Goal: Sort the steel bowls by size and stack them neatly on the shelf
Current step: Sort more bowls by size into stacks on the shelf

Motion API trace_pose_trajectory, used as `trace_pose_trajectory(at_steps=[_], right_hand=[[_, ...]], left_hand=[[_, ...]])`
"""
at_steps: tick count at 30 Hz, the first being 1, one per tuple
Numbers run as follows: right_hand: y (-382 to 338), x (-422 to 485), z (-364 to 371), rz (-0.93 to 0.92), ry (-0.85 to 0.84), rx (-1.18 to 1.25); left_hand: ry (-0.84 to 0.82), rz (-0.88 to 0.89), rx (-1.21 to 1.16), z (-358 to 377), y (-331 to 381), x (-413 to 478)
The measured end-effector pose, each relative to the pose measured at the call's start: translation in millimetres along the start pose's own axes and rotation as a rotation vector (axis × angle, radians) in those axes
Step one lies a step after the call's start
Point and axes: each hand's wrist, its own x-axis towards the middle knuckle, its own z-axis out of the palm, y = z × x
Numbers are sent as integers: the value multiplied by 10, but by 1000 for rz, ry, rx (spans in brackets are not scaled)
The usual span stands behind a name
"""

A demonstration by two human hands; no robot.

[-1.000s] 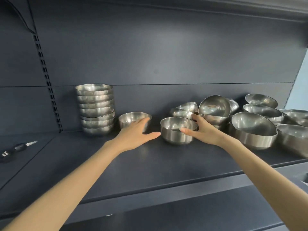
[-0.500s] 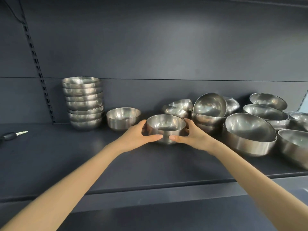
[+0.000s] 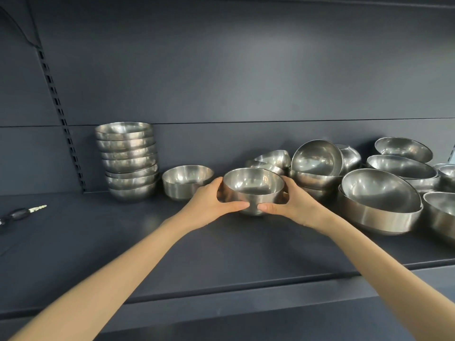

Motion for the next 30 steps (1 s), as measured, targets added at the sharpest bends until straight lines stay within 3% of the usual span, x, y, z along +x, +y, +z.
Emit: trace_pose_trajectory(at_steps=[7, 11, 21, 30], right_hand=[[-469, 247, 160, -143, 45, 51], [-733, 579, 391, -181, 28, 64], [-754, 1018, 854, -150, -132, 68], [-613, 1129, 898, -150, -140, 97]], left_hand=[[176, 103, 13, -550, 195, -2], [250, 54, -71, -921, 124, 39], [297, -35, -163, -1133, -402, 84], [285, -77, -188, -1029, -659, 144]])
